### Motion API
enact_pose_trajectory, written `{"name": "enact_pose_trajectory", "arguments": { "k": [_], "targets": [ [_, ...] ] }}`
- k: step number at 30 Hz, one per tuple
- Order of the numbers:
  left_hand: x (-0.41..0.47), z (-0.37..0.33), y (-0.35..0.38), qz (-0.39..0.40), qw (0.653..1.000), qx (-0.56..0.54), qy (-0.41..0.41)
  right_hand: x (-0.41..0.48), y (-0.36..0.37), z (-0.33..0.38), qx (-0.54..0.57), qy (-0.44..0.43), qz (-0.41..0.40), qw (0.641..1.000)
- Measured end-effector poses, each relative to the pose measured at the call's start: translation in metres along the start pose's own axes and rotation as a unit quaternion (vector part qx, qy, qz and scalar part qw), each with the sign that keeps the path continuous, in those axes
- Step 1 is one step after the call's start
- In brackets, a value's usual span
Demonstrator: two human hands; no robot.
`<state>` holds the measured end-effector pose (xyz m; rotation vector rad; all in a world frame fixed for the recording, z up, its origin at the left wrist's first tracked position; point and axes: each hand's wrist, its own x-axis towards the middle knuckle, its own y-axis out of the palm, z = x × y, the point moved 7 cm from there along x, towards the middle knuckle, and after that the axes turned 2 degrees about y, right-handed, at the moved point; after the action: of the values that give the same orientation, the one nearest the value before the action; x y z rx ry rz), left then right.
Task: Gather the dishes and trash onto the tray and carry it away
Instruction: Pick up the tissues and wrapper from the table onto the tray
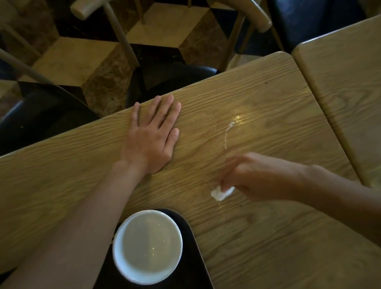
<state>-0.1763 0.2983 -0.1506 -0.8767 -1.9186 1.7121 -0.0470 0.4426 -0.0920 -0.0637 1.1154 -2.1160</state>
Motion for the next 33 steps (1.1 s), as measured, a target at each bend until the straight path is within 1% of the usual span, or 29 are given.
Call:
{"name": "enact_pose_trajectory", "arguments": {
  "k": [1, 2, 3, 5, 6, 7, 8, 9, 11, 13, 16, 18, 19, 20, 21, 22, 24, 25, 26, 27, 28, 31, 33],
  "targets": [
    [0.0, 0.0, 0.0, 0.0, 1.0, 0.0, -0.002, -0.005, -0.006, -0.003, -0.004, 0.009, -0.012, 1.0],
    [0.0, 0.0, 0.0, 0.001, 1.0, 0.0, -0.002, -0.007, -0.019, -0.01, -0.005, 0.027, -0.045, 0.999],
    [0.0, -0.001, 0.001, 0.001, 1.0, -0.001, -0.002, -0.007, -0.036, -0.021, -0.004, 0.055, -0.095, 0.994],
    [0.0, 0.0, 0.001, 0.001, 1.0, 0.0, -0.002, -0.006, -0.075, -0.051, -0.015, 0.122, -0.215, 0.969],
    [0.0, 0.0, 0.001, 0.002, 1.0, 0.002, -0.002, -0.005, -0.089, -0.068, -0.021, 0.157, -0.26, 0.952],
    [0.0, 0.0, 0.002, 0.002, 1.0, 0.004, -0.003, -0.004, -0.098, -0.083, -0.025, 0.189, -0.288, 0.939],
    [0.0, 0.0, 0.002, 0.002, 1.0, 0.007, -0.003, -0.002, -0.102, -0.094, -0.026, 0.211, -0.299, 0.93],
    [0.0, 0.0, 0.003, 0.001, 1.0, 0.009, -0.002, 0.0, -0.099, -0.1, -0.028, 0.221, -0.296, 0.929],
    [-0.001, 0.001, 0.003, 0.0, 1.0, 0.012, -0.001, 0.004, -0.087, -0.092, -0.043, 0.205, -0.27, 0.94],
    [-0.001, 0.001, 0.003, -0.003, 1.0, 0.01, -0.001, 0.002, -0.069, -0.069, -0.055, 0.152, -0.236, 0.958],
    [-0.001, 0.001, 0.002, -0.004, 1.0, 0.006, 0.0, -0.016, -0.027, -0.036, -0.019, 0.075, -0.173, 0.982],
    [0.0, 0.001, 0.002, -0.001, 1.0, 0.002, 0.0, -0.031, -0.002, -0.022, -0.007, 0.064, -0.134, 0.989],
    [0.0, 0.0, 0.002, 0.001, 1.0, -0.001, 0.0, -0.038, 0.004, -0.019, -0.003, 0.069, -0.13, 0.989],
    [0.0, 0.0, 0.001, 0.003, 1.0, -0.003, 0.0, -0.045, 0.005, -0.019, 0.005, 0.083, -0.15, 0.985],
    [0.0, 0.0, 0.001, 0.004, 1.0, -0.006, -0.001, -0.053, 0.001, -0.023, 0.018, 0.11, -0.197, 0.974],
    [0.0, 0.0, 0.001, 0.004, 1.0, -0.008, -0.002, -0.064, -0.006, -0.029, 0.033, 0.151, -0.261, 0.953],
    [0.0, 0.0, 0.001, 0.004, 1.0, -0.008, -0.003, -0.087, -0.014, -0.044, 0.048, 0.257, -0.38, 0.888],
    [0.0, 0.001, 0.001, 0.005, 1.0, -0.008, -0.003, -0.096, -0.012, -0.049, 0.048, 0.311, -0.41, 0.856],
    [0.0, 0.001, 0.001, 0.006, 1.0, -0.008, -0.003, -0.101, -0.006, -0.049, 0.045, 0.355, -0.422, 0.833],
    [0.0, 0.001, 0.001, 0.007, 1.0, -0.009, -0.003, -0.102, 0.003, -0.044, 0.045, 0.38, -0.426, 0.82],
    [0.0, 0.001, 0.001, 0.007, 1.0, -0.011, -0.003, -0.099, 0.012, -0.036, 0.048, 0.389, -0.429, 0.814],
    [0.001, 0.002, 0.002, 0.006, 1.0, -0.011, -0.003, -0.075, 0.036, 0.001, 0.061, 0.372, -0.451, 0.809],
    [0.001, 0.003, 0.002, 0.006, 1.0, -0.01, -0.003, -0.055, 0.051, 0.026, 0.074, 0.361, -0.447, 0.815]
  ]
}}
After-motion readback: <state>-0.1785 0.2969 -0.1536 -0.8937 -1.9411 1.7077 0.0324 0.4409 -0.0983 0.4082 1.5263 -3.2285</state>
